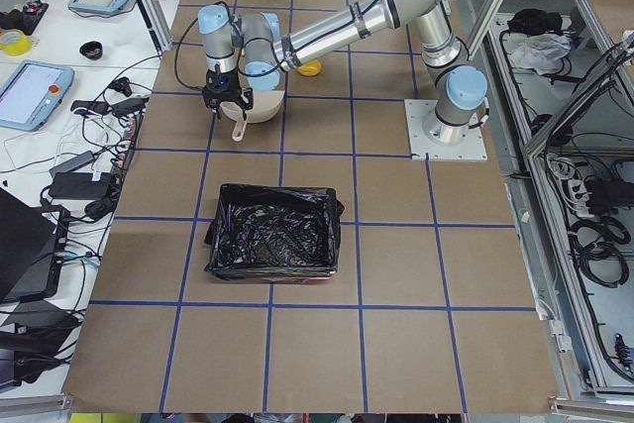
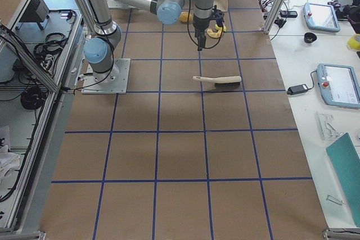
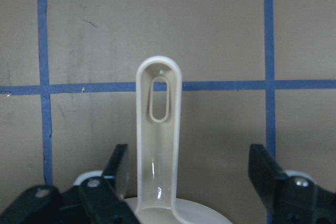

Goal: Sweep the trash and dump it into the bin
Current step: 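Grasp the white brush handle with the right gripper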

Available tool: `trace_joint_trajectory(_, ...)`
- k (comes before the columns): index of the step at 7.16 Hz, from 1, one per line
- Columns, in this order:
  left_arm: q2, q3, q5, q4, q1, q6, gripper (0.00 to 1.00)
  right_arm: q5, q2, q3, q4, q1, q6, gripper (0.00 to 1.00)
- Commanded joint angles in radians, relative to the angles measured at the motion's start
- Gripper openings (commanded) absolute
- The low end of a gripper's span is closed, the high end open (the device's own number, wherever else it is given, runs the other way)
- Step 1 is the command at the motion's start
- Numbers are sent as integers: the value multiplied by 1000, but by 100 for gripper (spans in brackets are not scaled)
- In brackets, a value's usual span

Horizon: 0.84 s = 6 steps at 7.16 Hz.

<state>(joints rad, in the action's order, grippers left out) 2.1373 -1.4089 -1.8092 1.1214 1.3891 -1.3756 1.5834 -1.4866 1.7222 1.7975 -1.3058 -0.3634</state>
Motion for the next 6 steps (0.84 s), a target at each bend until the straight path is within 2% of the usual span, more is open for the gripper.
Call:
trace_joint_trajectory(1,10,11,4,6,1,-28,88,52,132,5,155,8,3,100)
trace_joint_trajectory(3,35,7,10,6,4,-43,88,72,181,-16,172,10,-6,100)
trace_joint_trajectory(4,32,-24,5,14,5,-49,88,131,210,-19,175,10,-18,100)
trace_joint_trajectory(6,15,-71,-6,32,7,-43,87,139,264,-9,216,16,-102,99)
